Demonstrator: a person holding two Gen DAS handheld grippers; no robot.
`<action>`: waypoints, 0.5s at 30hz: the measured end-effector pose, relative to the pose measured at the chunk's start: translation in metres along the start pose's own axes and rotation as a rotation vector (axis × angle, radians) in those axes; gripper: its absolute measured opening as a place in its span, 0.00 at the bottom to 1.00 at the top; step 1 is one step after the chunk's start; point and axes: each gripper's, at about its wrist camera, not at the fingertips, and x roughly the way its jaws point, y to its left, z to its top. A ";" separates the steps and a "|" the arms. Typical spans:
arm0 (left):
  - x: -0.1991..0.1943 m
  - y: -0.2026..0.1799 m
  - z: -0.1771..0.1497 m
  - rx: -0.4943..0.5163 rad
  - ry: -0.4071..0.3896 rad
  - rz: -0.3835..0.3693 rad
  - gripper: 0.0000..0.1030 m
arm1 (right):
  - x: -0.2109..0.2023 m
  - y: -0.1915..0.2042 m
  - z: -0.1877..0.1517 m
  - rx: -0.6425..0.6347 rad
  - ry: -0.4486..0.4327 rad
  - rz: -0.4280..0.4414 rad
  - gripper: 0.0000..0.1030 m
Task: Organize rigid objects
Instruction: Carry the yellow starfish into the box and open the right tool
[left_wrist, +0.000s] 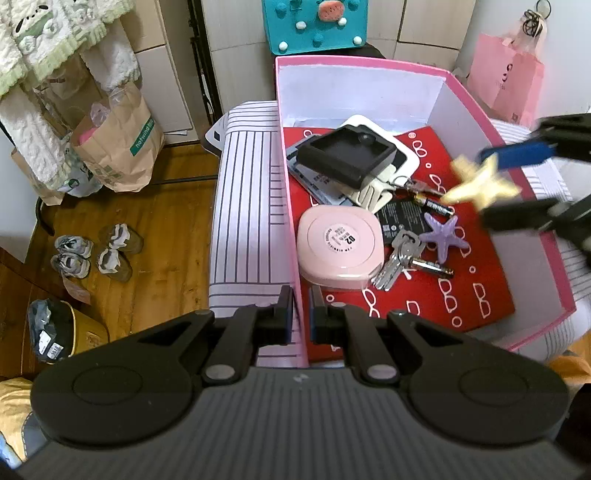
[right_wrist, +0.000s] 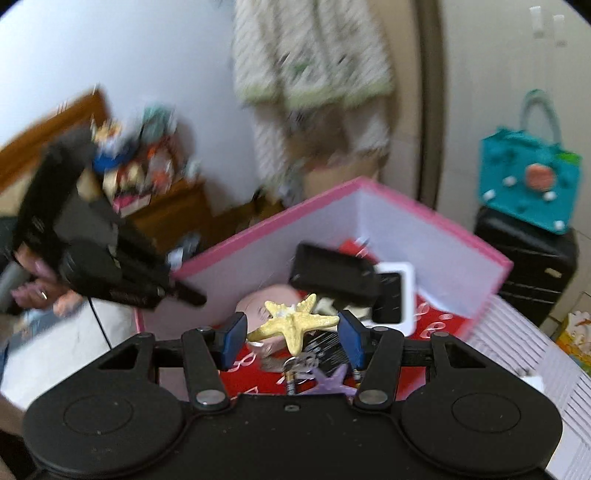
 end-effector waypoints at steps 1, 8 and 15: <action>0.000 0.001 0.000 -0.006 -0.002 -0.001 0.06 | 0.009 0.003 0.004 -0.023 0.029 -0.002 0.58; 0.003 0.004 0.000 -0.007 0.004 -0.014 0.06 | 0.065 -0.004 0.012 -0.098 0.221 -0.051 0.57; 0.002 0.005 0.000 -0.006 0.002 -0.018 0.06 | 0.079 0.004 0.007 -0.181 0.283 -0.075 0.58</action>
